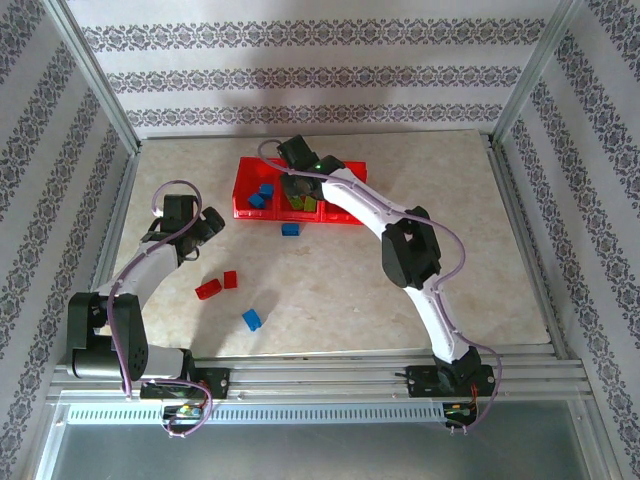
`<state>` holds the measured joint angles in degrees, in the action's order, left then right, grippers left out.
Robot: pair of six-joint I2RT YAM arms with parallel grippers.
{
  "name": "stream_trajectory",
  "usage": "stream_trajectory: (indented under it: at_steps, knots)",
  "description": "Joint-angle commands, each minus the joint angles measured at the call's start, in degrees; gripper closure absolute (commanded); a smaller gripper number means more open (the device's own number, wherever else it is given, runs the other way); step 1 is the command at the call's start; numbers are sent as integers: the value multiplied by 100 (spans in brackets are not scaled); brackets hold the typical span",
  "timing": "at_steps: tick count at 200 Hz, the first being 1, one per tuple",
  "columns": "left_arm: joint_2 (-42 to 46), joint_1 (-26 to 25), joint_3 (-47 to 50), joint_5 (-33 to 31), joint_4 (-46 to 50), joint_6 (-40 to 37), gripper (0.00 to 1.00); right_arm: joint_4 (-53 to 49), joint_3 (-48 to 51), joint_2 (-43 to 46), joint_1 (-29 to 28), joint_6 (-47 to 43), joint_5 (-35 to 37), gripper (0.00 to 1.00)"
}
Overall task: Sort the legos into containers by color
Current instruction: Place the lego in the container, then pick up the lego from the middle-left of the table.
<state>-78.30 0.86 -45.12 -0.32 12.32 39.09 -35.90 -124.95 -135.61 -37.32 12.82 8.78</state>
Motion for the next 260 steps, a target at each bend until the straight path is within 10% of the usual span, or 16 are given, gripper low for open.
stream_trajectory:
  at_steps: [1,135,260]
  knots:
    - [197,72,96,98,-76,-2,0,-204,-451,-273,83,133,80,68]
    - [735,72,322,220,701,-134,0,-193,-295,-43,115,176,73,39]
    - [2565,37,1353,388,2697,689,1,1252,3089,2633,-66,746,625,7]
